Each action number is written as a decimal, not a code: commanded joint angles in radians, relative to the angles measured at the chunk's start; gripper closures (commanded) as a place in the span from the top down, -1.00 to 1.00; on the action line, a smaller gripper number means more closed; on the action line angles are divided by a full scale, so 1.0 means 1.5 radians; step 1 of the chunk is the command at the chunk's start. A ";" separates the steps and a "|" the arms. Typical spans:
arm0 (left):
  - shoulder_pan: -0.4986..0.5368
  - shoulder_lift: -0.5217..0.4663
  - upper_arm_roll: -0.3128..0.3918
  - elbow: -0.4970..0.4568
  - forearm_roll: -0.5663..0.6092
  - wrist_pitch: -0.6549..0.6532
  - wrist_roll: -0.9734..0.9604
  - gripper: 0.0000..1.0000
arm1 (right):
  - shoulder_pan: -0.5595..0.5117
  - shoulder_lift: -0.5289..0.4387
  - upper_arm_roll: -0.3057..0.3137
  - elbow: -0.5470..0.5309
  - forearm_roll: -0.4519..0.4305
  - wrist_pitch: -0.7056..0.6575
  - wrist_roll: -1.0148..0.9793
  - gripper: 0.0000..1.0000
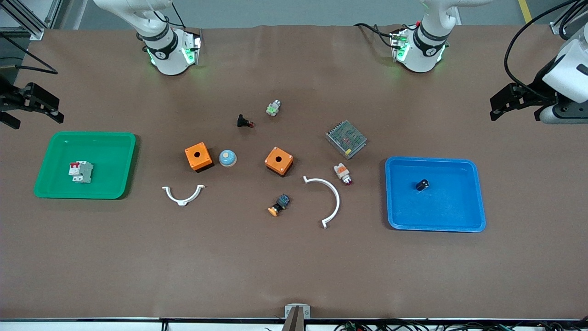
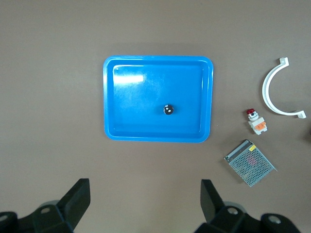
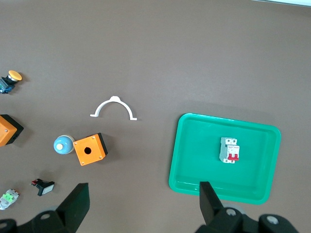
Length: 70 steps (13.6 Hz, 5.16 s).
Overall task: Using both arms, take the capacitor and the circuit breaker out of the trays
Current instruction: 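Reach the left gripper to the capacitor while the right gripper reaches the breaker, then grasp the black capacitor with the left gripper while the right gripper grasps the breaker, then carry the capacitor with the left gripper to the white arc bracket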
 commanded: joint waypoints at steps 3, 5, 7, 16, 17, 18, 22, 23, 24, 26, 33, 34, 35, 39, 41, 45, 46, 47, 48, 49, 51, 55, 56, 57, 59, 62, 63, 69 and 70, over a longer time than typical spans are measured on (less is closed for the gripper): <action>0.004 0.017 0.000 0.002 0.016 0.001 0.002 1.00 | -0.007 -0.015 0.006 -0.008 -0.012 0.002 0.002 1.00; 0.005 0.064 0.002 0.001 0.016 0.019 0.002 1.00 | -0.007 -0.014 0.006 -0.008 -0.013 0.003 0.002 1.00; 0.020 0.111 0.002 -0.020 0.018 0.073 0.000 1.00 | -0.007 -0.011 0.006 -0.008 -0.014 0.011 0.002 1.00; 0.020 0.245 -0.005 -0.237 0.007 0.436 -0.034 0.99 | -0.092 0.187 0.005 -0.007 -0.023 0.093 -0.030 1.00; 0.013 0.258 -0.007 -0.249 0.007 0.459 -0.056 0.93 | -0.113 0.219 0.005 -0.006 -0.023 0.115 -0.053 1.00; 0.001 0.271 -0.009 -0.255 0.007 0.474 -0.082 0.88 | -0.132 0.244 0.005 -0.005 -0.022 0.138 -0.079 1.00; -0.021 0.300 -0.009 -0.297 0.014 0.540 -0.111 0.71 | -0.207 0.340 0.006 -0.005 -0.014 0.274 -0.171 1.00; -0.019 0.303 -0.009 -0.308 0.017 0.550 -0.111 0.69 | -0.219 0.358 0.006 -0.005 -0.014 0.307 -0.192 1.00; -0.018 0.304 -0.008 -0.315 0.017 0.551 -0.111 0.66 | -0.230 0.376 0.006 -0.005 -0.014 0.336 -0.215 1.00; -0.015 0.304 -0.007 -0.322 0.018 0.552 -0.110 0.62 | -0.254 0.409 0.006 -0.005 -0.014 0.384 -0.243 1.00; -0.014 0.339 -0.007 -0.316 0.017 0.577 -0.110 0.33 | -0.281 0.485 0.006 -0.020 -0.017 0.416 -0.259 1.00; -0.014 0.339 -0.007 -0.315 0.017 0.577 -0.111 0.27 | -0.281 0.485 0.005 -0.034 -0.016 0.416 -0.258 1.00; -0.014 0.339 -0.007 -0.315 0.017 0.576 -0.110 0.20 | -0.281 0.485 0.006 -0.042 -0.016 0.417 -0.258 0.99; -0.012 0.340 -0.004 -0.313 0.017 0.576 -0.110 -0.62 | -0.275 0.483 0.004 -0.066 -0.023 0.415 -0.243 0.30; -0.009 0.331 -0.004 -0.312 0.017 0.574 -0.112 -1.00 | -0.271 0.481 0.002 -0.065 -0.035 0.398 -0.244 -0.33; -0.018 0.291 -0.011 -0.292 0.017 0.556 -0.134 -1.00 | -0.266 0.479 0.003 -0.060 -0.055 0.366 -0.242 -0.69; -0.028 0.281 -0.011 -0.290 0.017 0.556 -0.157 -1.00 | -0.265 0.478 0.003 -0.060 -0.055 0.366 -0.242 -0.67; -0.053 0.280 -0.012 -0.277 0.017 0.555 -0.191 -1.00 | -0.259 0.473 0.003 -0.061 -0.055 0.365 -0.241 -0.50; -0.080 0.280 -0.012 -0.266 0.017 0.556 -0.236 -1.00 | -0.248 0.461 0.003 -0.062 -0.055 0.349 -0.233 -0.30; -0.108 0.284 -0.012 -0.247 0.017 0.555 -0.285 -1.00 | -0.238 0.443 0.002 -0.061 -0.056 0.323 -0.202 0.05; -0.171 0.306 -0.012 -0.208 0.016 0.556 -0.392 -1.00 | -0.228 0.417 0.003 -0.064 -0.057 0.285 -0.180 0.43; -0.278 0.399 -0.011 -0.093 0.016 0.556 -0.575 -1.00 | -0.237 0.411 0.002 -0.071 -0.063 0.286 -0.182 0.71; -0.302 0.422 -0.011 -0.073 0.016 0.556 -0.607 -1.00 | -0.244 0.409 0.000 -0.087 -0.077 0.290 -0.182 0.75; -0.320 0.446 -0.011 -0.053 0.016 0.556 -0.631 -1.00 | -0.251 0.408 -0.001 -0.102 -0.080 0.307 -0.182 0.76; -0.343 0.486 -0.011 -0.022 0.015 0.557 -0.655 -1.00 | -0.261 0.408 -0.007 -0.139 -0.091 0.348 -0.185 0.79; -0.364 0.533 -0.011 0.012 0.014 0.562 -0.665 -0.98 | -0.267 0.412 -0.008 -0.177 -0.091 0.366 -0.180 0.57; -0.365 0.542 -0.011 0.013 0.014 0.567 -0.665 -0.98 | -0.266 0.412 -0.008 -0.179 -0.091 0.359 -0.179 0.19; -0.364 0.559 -0.011 0.030 0.014 0.571 -0.663 -0.26 | -0.243 0.401 -0.004 -0.145 -0.091 0.319 -0.176 -0.90; -0.364 0.559 -0.009 0.030 0.015 0.571 -0.663 -0.22 | -0.240 0.392 -0.002 -0.131 -0.088 0.304 -0.177 -0.90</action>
